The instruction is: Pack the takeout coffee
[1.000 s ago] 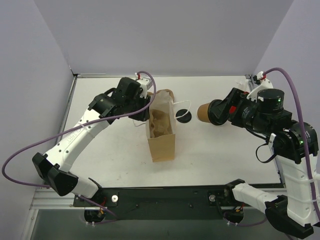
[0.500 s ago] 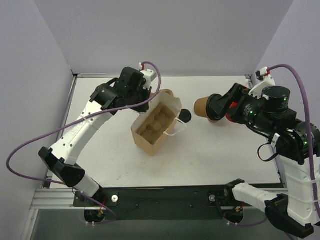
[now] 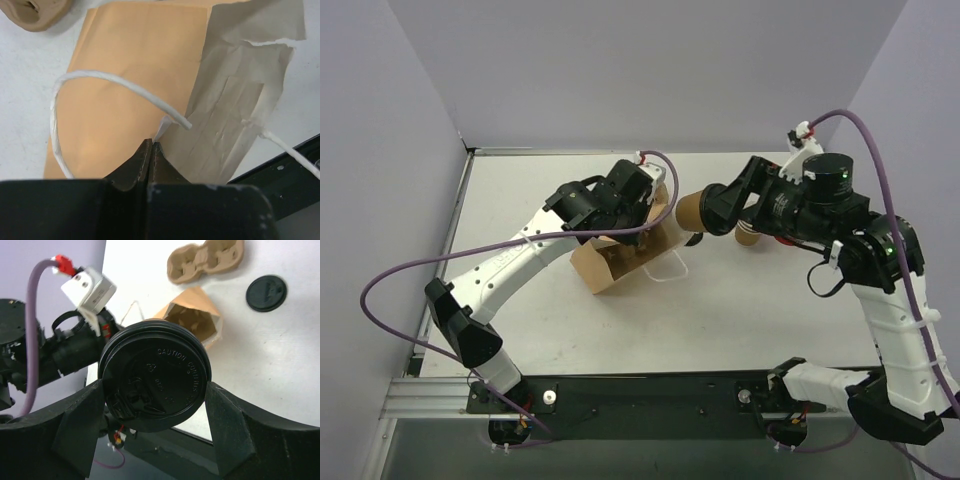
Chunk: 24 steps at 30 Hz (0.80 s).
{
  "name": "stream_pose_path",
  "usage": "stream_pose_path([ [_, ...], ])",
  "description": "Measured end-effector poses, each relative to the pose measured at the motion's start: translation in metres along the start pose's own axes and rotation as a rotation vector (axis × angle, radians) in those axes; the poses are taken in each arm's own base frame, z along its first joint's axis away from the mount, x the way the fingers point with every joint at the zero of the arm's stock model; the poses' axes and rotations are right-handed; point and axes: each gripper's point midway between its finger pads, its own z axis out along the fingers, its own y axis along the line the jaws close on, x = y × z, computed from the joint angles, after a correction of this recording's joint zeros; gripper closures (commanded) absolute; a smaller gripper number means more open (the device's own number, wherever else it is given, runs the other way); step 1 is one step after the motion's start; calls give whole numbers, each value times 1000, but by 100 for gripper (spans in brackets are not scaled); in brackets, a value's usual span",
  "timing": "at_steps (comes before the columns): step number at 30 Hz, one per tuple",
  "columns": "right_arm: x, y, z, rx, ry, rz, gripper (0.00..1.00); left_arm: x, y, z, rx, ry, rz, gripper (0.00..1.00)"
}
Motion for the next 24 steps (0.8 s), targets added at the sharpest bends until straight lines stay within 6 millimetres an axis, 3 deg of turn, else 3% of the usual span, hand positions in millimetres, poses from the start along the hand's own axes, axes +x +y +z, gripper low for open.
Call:
stream_pose_path([
  [3,20,8,17,-13,62,-19,46,9,-5,11,-15,14,-46,100],
  [9,64,2,53,46,187,-62,46,-5,-4,12,-43,-51,-136,100],
  [24,63,-5,67,91,168,-64,46,-20,-13,7,-13,-108,-256,100],
])
